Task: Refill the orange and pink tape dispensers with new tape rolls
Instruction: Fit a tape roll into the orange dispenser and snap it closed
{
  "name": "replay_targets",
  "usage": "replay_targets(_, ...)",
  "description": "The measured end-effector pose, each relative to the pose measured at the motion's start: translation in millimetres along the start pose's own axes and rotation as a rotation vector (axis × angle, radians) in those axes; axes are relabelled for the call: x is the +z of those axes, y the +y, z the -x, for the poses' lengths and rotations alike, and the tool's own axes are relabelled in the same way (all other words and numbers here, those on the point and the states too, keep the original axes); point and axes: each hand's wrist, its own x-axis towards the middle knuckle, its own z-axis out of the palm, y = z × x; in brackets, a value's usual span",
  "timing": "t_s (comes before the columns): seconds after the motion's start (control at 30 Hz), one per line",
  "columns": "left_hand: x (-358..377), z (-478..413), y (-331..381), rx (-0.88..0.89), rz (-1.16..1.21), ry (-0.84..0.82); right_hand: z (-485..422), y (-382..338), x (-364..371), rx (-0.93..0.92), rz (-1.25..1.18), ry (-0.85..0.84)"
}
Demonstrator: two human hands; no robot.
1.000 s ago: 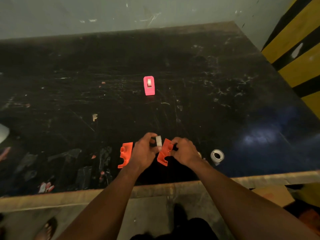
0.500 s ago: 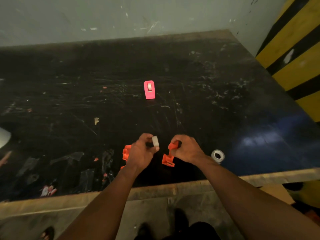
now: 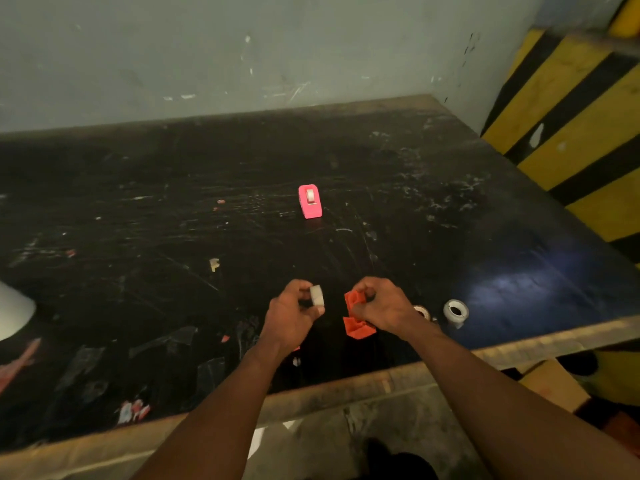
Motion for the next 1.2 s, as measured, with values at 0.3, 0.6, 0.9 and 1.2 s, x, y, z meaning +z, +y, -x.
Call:
replay_targets(0.3, -8.7, -7.1, -2.5, 0.022, 0.032, -0.059, -1.1, -7.3, -2.0, 0.173, -0.113, -0.01)
replay_targets(0.6, -3.4, -29.5, 8.6, -0.002, 0.046, -0.057, -14.6, -10.6, -14.7, 0.357, -0.425, -0.095)
replay_targets(0.9, 14.7, -46.3, 22.2, -0.078, 0.043, -0.06, -39.6, -12.3, -33.2, 0.428, -0.411, -0.192)
replay_targets(1.2, 20.7, -55.8, 26.1, -0.108, 0.111, -0.047, -54.0, -12.8, -36.5, 0.393, -0.558, -0.161)
